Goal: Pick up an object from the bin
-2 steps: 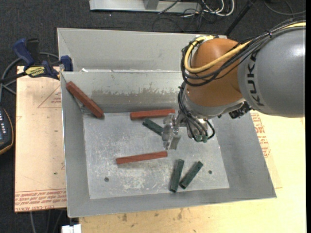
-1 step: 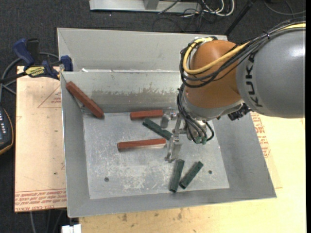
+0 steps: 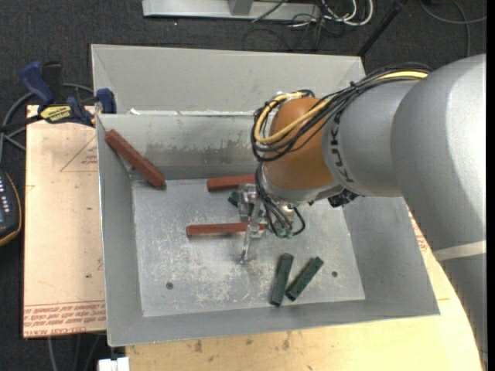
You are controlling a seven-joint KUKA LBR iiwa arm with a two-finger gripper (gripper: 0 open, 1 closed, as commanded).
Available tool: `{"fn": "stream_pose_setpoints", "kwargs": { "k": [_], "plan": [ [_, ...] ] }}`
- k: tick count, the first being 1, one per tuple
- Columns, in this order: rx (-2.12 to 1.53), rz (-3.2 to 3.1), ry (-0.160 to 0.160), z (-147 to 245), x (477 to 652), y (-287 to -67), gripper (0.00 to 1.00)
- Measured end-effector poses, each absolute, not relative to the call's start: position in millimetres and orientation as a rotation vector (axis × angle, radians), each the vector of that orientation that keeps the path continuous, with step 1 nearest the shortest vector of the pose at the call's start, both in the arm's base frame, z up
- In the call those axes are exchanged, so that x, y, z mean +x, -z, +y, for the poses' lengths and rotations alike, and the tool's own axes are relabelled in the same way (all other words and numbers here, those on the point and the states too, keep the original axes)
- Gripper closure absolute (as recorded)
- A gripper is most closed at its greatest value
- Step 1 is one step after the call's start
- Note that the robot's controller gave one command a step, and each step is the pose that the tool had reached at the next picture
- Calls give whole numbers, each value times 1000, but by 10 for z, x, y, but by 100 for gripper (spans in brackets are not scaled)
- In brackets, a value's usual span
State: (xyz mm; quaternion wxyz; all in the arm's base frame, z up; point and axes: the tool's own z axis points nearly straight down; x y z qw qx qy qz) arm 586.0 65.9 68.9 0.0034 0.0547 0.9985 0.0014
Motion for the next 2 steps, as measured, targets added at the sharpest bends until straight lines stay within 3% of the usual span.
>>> {"fn": "stream_pose_setpoints", "kwargs": {
  "k": [1, 2],
  "plan": [
    [173, 3132, -5, 661, 5859, -723, 100],
    [74, 3129, -4, 798, 5936, -2136, 100]
  ]
}}
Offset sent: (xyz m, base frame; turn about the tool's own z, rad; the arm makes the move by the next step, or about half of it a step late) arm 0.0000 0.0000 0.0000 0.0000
